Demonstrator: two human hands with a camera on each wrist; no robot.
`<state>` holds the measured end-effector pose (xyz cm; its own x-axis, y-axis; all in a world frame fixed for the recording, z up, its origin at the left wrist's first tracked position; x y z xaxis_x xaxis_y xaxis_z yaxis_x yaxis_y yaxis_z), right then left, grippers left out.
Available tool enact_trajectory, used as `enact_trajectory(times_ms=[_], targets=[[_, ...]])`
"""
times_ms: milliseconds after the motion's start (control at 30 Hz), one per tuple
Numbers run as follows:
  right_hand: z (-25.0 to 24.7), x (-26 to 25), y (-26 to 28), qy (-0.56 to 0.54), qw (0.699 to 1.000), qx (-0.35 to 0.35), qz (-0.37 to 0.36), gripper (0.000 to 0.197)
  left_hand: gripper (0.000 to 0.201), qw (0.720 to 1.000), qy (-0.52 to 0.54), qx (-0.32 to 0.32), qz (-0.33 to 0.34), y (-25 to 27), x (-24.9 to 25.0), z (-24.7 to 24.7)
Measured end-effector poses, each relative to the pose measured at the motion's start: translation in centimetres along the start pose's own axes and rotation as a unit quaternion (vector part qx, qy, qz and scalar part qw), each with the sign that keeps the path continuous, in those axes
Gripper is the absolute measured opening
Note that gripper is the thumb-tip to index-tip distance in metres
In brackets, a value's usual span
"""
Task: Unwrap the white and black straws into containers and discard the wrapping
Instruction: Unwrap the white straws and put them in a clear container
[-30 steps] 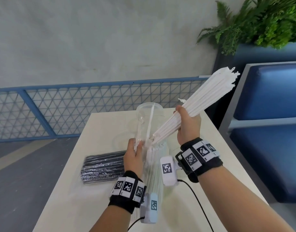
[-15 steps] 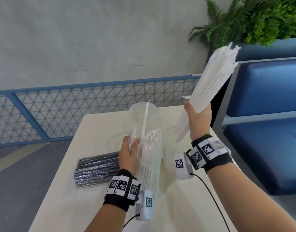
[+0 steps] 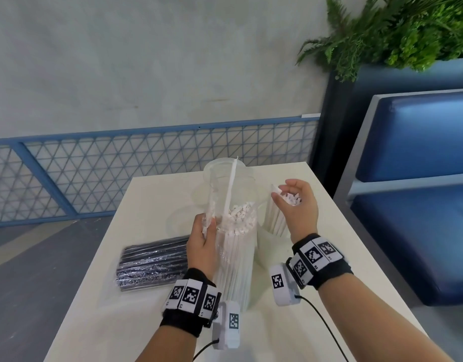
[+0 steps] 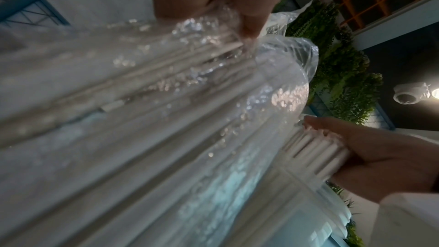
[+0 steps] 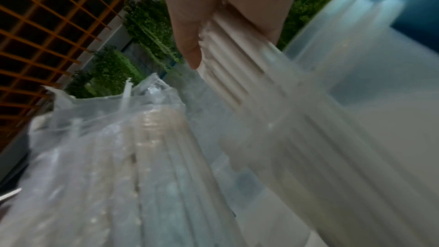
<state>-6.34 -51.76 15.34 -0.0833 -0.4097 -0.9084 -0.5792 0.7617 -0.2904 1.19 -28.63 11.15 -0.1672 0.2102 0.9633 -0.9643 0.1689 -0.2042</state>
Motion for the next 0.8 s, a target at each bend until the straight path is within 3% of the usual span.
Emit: enact_trajectory(times_ms=[100,200,267,333,433,467,533,667,733,800], targets=[[-1.5,-4.3,1.4,0.053,0.989,0.062,-0.121,0.035,0.017,1.000,0.004,0.002,-0.009,-0.1,-0.2,-0.1],[-0.1,-7.5,4.4,0.071,0.973,0.014,-0.219,0.038,0.017,1.000,0.010,0.011,-0.003,0.1,0.1,-0.3],[2.3,-6.6,6.0,0.072,0.979,-0.072,-0.178,0.052,0.019,1.000,0.019,0.016,0.010,0.4,0.7,-0.5],[4.5,-4.7,7.1,0.060,0.982,-0.156,-0.088,0.067,0.019,0.998,0.050,0.014,0.023,0.7,1.3,-0.6],[6.5,-2.6,8.2,0.030,0.970,-0.239,0.021,0.054,0.010,0.997,0.070,-0.024,0.009,1.1,1.4,-0.2],[6.8,-2.3,8.4,0.020,0.968,-0.246,0.032,0.044,0.017,0.996,0.076,-0.047,-0.011,1.1,1.1,0.0],[7.0,-2.5,8.6,-0.003,0.967,-0.254,0.031,0.030,0.056,0.990,0.093,-0.097,-0.046,1.0,0.1,0.3],[7.5,-2.8,8.7,-0.017,0.961,-0.274,0.023,0.031,0.103,0.976,0.110,-0.164,-0.087,0.8,-0.9,0.2],[7.5,-2.7,8.3,0.007,0.965,-0.263,0.015,0.034,0.115,0.977,0.081,-0.175,-0.086,0.7,-1.1,0.0],[5.9,-4.1,7.4,0.075,0.978,-0.182,-0.067,0.036,0.114,0.984,0.038,-0.156,-0.079,0.3,-1.4,-0.5]])
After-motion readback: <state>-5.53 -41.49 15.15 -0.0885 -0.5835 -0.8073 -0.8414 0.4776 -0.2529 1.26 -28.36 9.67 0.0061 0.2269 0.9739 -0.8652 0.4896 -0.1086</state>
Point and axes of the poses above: each hand's wrist, its own y-axis away from the middle knuckle, its own z-axis out of the palm, x = y × z, the point moved 9 cm from there along -y, towards the middle knuckle, and after that the axes turned 15 degrees about y, right-handed, at the moved point
